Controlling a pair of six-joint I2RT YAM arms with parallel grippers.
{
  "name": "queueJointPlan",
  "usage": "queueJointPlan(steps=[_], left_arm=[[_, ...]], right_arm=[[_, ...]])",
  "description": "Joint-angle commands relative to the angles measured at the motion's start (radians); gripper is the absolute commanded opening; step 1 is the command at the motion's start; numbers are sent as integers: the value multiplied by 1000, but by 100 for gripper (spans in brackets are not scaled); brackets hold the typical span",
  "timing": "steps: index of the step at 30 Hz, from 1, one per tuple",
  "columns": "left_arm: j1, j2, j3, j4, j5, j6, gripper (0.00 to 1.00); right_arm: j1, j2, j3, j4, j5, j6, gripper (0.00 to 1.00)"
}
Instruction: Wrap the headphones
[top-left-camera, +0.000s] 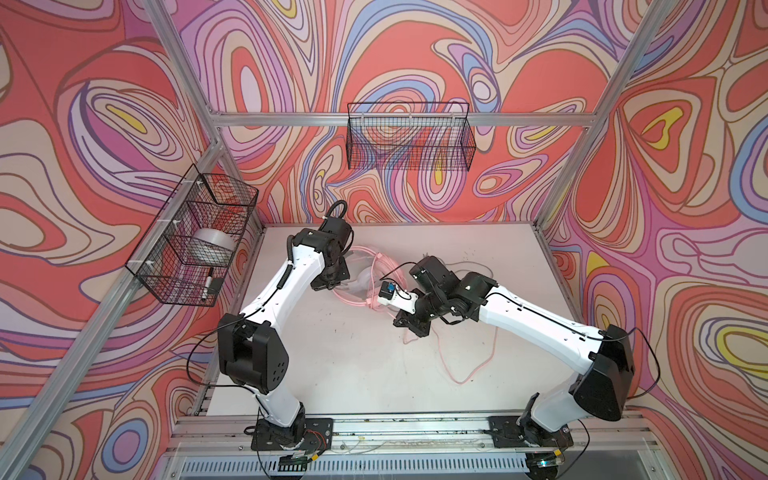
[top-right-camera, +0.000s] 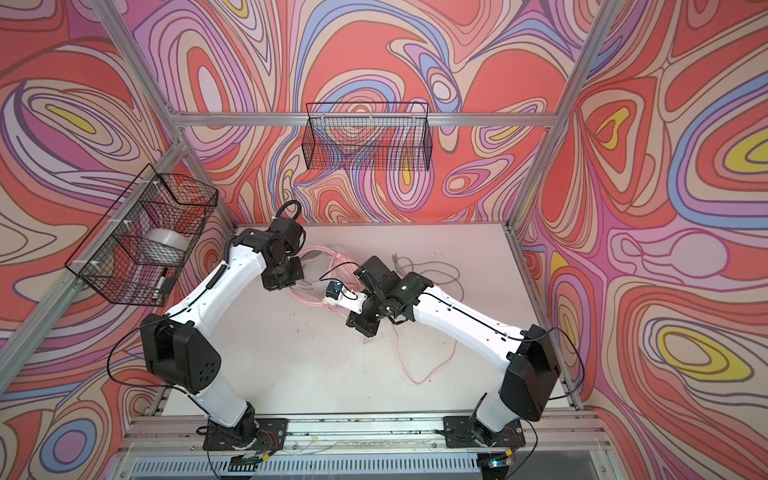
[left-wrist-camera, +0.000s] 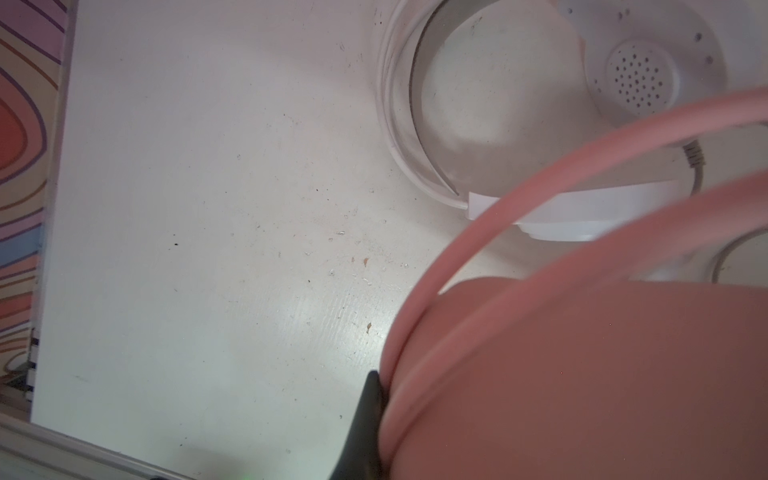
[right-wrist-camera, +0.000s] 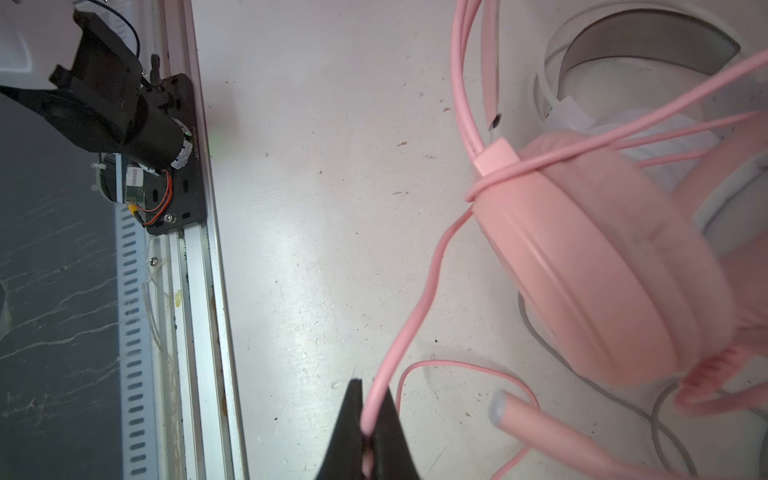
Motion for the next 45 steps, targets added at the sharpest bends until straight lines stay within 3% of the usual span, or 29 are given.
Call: queueJointPlan(steps=[1, 12, 17, 29, 38, 45], left_arm=[[-19, 29, 64, -71, -77, 45, 0], [-31, 74, 84, -104, -57, 160, 0], [-48, 91, 86, -110, -23, 232, 0], [-99, 146, 103, -149, 15, 331, 0], [-101, 113, 45, -85, 149, 384, 0], [-100, 89, 19, -82, 166, 408, 0]], right_arm=[[7, 50, 96, -153, -14, -35, 0], [7, 117, 274, -338, 110, -91, 0], [7, 150, 320, -370, 235, -158, 0], [4, 169, 322, -208, 393, -243, 0], [-24, 164, 253, -83, 466, -259, 0], [-52, 168, 223, -23, 484, -265, 9]])
